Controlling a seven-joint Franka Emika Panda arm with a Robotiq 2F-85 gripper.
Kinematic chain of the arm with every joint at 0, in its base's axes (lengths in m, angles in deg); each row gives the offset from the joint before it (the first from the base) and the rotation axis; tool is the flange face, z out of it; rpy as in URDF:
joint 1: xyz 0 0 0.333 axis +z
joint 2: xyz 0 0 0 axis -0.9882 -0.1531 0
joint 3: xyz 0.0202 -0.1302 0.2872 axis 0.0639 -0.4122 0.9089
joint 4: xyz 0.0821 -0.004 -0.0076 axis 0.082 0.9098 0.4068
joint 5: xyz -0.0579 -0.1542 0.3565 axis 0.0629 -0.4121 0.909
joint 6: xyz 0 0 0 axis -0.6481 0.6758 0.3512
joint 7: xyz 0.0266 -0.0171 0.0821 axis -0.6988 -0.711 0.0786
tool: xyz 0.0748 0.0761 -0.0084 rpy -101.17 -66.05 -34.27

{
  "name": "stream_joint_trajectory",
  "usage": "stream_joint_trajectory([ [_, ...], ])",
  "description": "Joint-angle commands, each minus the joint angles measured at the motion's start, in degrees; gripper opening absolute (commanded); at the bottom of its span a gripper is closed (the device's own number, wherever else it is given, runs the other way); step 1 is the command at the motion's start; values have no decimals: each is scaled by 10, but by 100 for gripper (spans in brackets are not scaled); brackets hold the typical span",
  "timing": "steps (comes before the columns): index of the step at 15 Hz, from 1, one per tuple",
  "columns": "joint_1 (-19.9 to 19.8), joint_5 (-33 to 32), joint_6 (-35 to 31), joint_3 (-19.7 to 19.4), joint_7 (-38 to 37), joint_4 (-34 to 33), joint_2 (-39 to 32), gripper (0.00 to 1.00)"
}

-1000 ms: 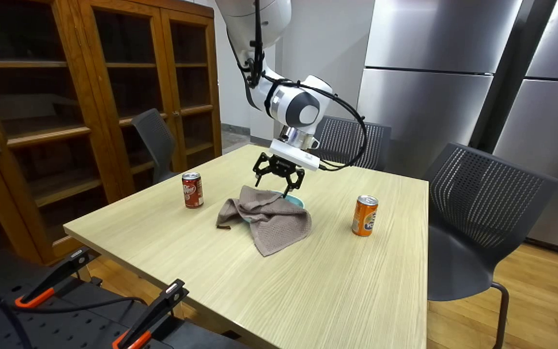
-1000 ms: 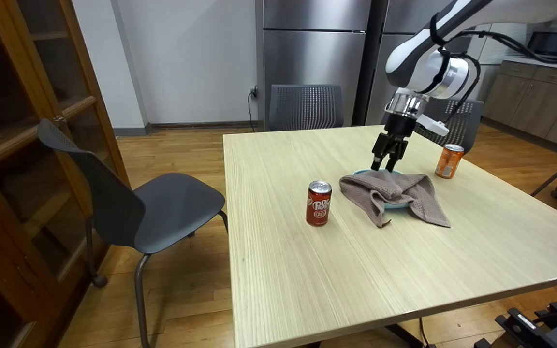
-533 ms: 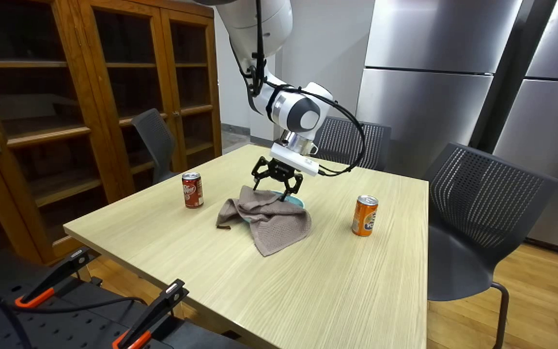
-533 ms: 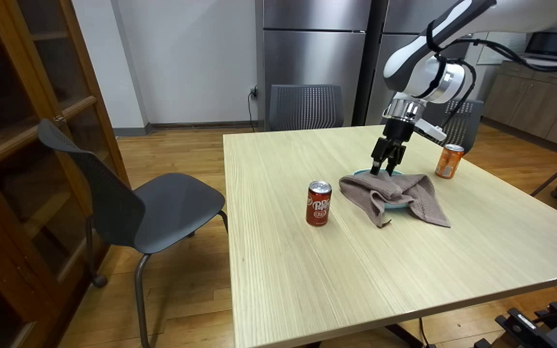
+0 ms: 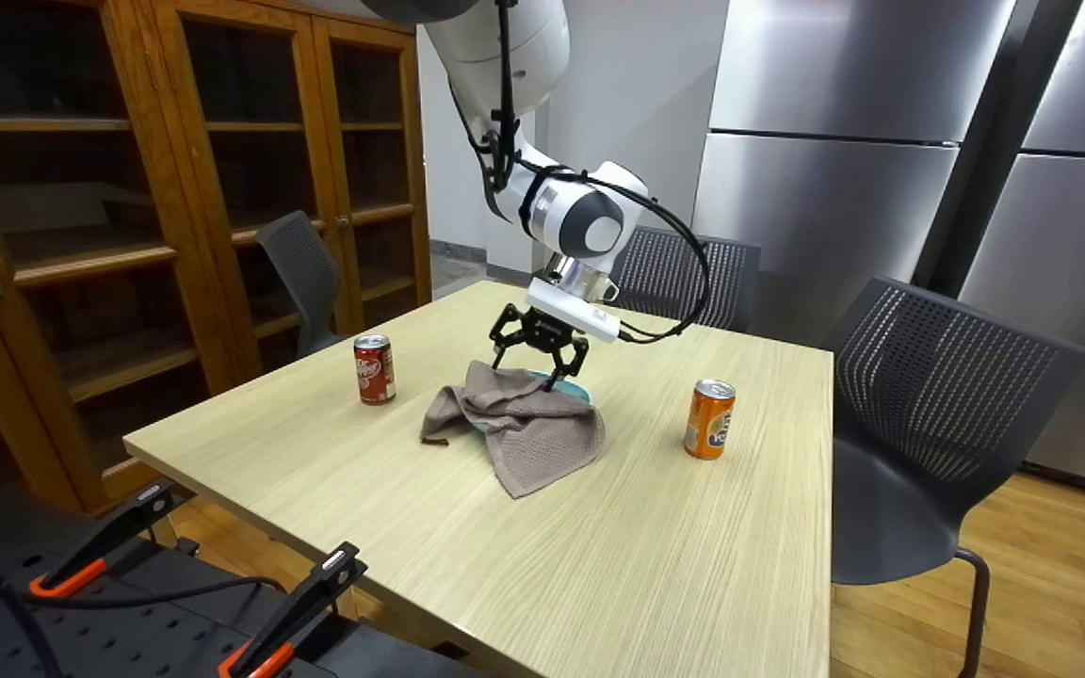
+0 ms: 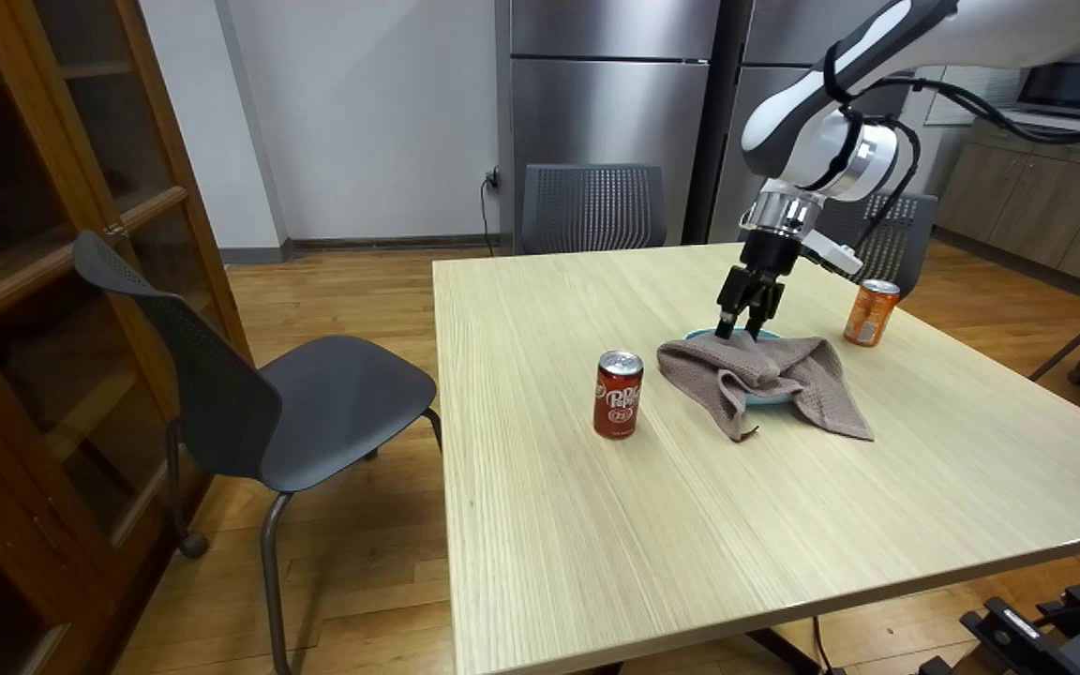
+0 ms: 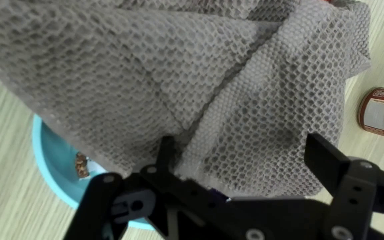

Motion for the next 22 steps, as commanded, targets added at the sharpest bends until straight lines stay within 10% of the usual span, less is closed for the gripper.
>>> stream_joint_trajectory([
  [1,6,17,23,-6,14,-27,-7,100],
  [6,4,26,23,-5,16,-26,-6,100],
  [7,4,27,21,-5,15,-25,-5,75],
  [17,6,27,20,-9,11,-26,-6,5],
  [22,4,29,16,-11,7,-16,2,1],
])
